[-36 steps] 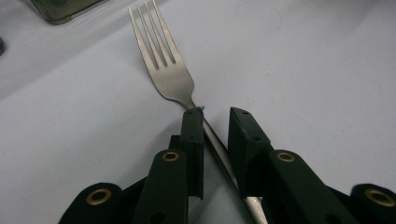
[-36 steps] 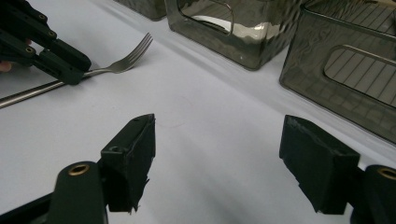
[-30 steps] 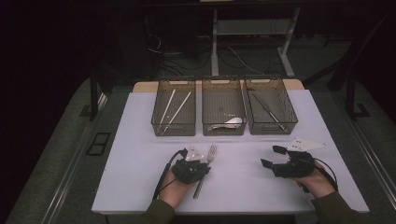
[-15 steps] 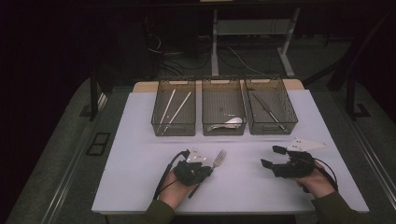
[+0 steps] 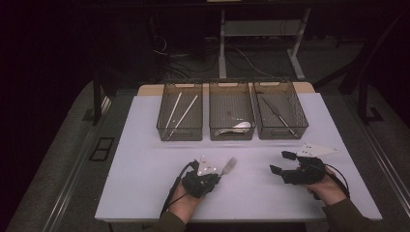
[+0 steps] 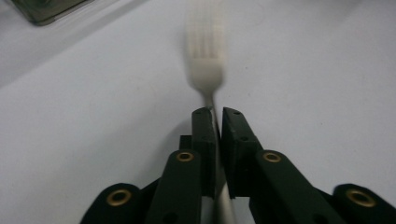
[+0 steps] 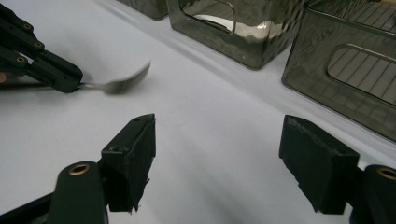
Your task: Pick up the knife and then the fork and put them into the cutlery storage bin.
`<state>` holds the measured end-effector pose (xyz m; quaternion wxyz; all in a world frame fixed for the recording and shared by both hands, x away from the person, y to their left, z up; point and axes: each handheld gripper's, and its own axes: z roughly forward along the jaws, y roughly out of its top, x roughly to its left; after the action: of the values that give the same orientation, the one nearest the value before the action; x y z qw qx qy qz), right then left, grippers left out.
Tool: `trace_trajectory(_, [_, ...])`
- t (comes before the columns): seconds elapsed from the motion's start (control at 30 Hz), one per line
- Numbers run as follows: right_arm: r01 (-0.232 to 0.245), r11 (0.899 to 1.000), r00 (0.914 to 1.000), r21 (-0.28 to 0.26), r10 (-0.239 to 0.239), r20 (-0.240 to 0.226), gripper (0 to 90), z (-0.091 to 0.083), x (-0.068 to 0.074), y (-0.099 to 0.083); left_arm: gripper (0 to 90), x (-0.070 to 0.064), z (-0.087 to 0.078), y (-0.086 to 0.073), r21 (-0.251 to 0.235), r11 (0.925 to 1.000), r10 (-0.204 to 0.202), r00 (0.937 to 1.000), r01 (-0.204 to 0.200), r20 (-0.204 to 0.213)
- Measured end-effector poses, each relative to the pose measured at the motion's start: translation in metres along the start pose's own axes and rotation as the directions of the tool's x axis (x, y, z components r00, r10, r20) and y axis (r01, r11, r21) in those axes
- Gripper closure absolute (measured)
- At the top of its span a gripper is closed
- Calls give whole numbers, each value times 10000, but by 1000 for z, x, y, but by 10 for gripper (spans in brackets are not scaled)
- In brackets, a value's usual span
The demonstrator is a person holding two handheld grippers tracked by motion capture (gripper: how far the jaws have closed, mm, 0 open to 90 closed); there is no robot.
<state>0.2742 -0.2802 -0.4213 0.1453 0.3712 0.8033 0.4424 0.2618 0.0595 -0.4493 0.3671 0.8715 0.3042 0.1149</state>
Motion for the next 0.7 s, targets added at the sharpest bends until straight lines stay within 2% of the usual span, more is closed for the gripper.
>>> trace_trajectory(0.17, [9, 10000, 10000, -4, -9, -34, 273, 0, 0, 0, 848, 1, -1, 2, -53, 9998, 201, 9996, -200, 214])
trace_trajectory(0.33, [-59, 9999, 9998, -153, 56, -173, 272, -1, -1, 1, 849, 5, -12, 7, -651, 9975, 292, 9994, -278, 211])
trace_trajectory(0.43, [-214, 9996, 9990, -171, 207, -394, 204, -4, 1, 5, 848, 9, -21, 8, -1137, 9932, 258, 9994, -230, 229])
trace_trajectory(0.47, [-328, 9993, 9985, -194, 319, -441, 205, -7, 2, 7, 848, 10, -23, 8, -1260, 9918, 240, 9994, -208, 234])
trace_trajectory(0.57, [-849, 9955, 9911, -431, 799, -1066, 192, -12, 4, 14, 848, 11, -29, 10, -1565, 9875, 254, 9992, -205, 296])
trace_trajectory(0.6, [-859, 9950, 9897, -506, 794, -1191, 193, -13, 5, 16, 848, 10, -30, 10, -1726, 9849, 183, 9994, -128, 302])
trace_trajectory(0.7, [-949, 9938, 9885, -581, 872, -1238, 208, -11, 10, 20, 848, 9, -34, 13, -1981, 9801, 224, 9991, -148, 361])
